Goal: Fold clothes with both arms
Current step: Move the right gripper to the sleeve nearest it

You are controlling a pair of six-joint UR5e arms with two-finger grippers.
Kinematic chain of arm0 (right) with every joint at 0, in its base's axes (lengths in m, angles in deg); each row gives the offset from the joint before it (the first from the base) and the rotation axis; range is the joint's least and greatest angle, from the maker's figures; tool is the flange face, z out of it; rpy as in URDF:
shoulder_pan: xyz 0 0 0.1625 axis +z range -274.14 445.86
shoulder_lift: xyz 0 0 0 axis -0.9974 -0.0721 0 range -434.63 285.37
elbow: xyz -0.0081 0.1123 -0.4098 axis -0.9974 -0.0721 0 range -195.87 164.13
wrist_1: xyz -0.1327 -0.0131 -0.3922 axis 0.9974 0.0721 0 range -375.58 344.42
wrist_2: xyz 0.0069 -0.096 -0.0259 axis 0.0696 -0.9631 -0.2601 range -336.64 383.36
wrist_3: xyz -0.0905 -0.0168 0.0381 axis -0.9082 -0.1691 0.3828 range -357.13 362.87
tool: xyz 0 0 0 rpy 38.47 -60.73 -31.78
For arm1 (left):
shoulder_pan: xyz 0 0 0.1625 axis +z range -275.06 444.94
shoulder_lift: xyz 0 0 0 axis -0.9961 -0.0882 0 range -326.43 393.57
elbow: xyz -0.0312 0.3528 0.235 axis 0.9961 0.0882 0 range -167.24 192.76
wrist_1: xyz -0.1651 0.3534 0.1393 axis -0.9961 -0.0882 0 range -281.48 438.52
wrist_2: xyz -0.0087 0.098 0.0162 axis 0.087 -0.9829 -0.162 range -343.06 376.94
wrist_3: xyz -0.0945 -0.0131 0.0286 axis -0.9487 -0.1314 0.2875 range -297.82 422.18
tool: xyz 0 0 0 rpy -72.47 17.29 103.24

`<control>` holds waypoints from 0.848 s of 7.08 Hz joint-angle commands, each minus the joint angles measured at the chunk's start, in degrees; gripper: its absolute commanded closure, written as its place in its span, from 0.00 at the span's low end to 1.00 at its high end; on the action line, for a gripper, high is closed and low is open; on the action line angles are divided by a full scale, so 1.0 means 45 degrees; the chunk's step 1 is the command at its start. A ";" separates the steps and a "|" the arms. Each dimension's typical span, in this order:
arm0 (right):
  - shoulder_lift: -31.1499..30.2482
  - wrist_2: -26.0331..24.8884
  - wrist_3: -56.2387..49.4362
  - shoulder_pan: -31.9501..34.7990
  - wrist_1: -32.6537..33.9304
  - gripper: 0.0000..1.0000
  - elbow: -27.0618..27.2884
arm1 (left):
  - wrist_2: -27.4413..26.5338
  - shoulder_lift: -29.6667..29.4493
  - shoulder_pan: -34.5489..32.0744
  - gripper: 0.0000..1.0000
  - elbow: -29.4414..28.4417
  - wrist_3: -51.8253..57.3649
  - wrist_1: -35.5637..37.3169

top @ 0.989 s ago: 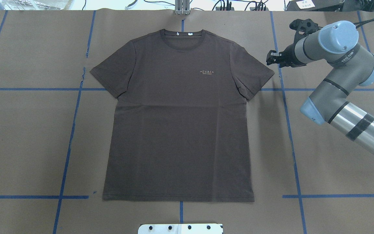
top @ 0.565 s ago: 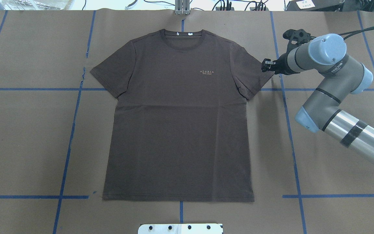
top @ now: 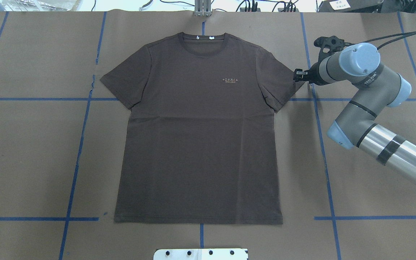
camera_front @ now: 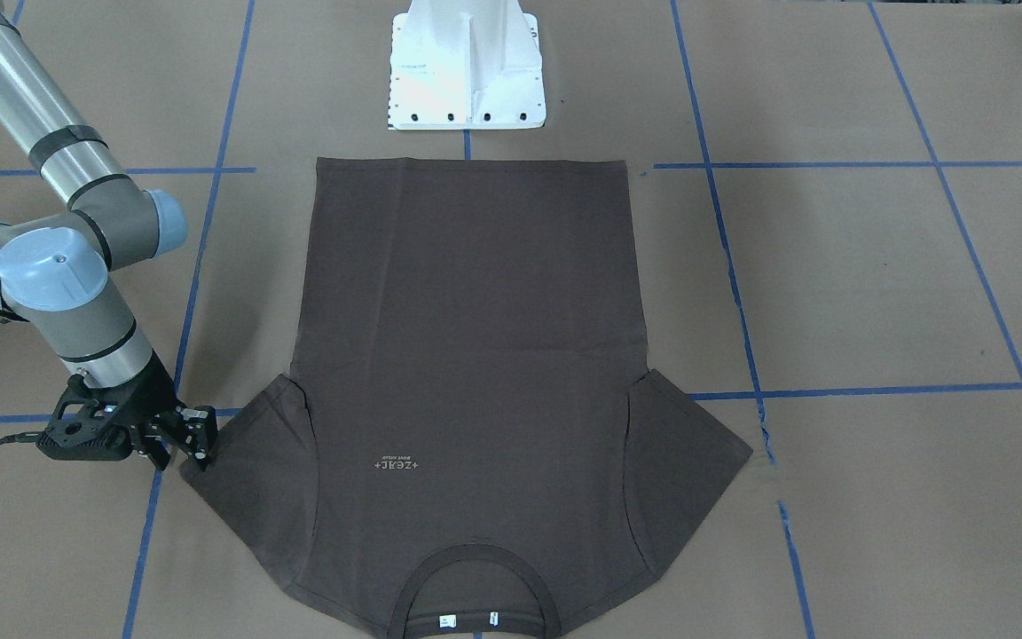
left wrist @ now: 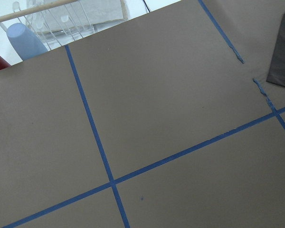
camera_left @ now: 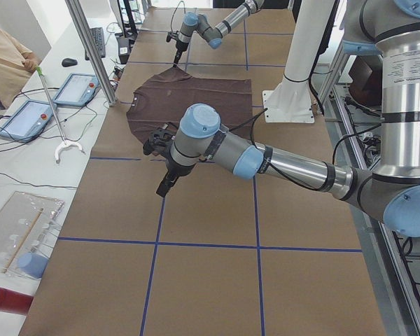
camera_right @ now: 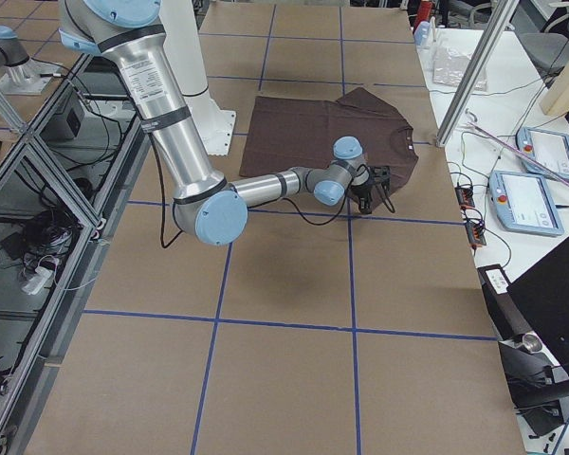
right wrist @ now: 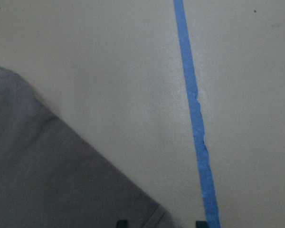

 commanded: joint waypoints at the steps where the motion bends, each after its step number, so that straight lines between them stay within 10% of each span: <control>1: 0.0217 -0.0077 -0.0016 0.0012 -0.0010 0.43 -0.0217 | -0.0004 0.0001 0.0000 0.00 0.0017 0.0000 -0.0001; 6: 0.0238 -0.0174 -0.0036 -0.0007 -0.0030 0.67 -0.0335 | -0.0004 0.0001 0.0000 0.00 0.0017 -0.0020 -0.0001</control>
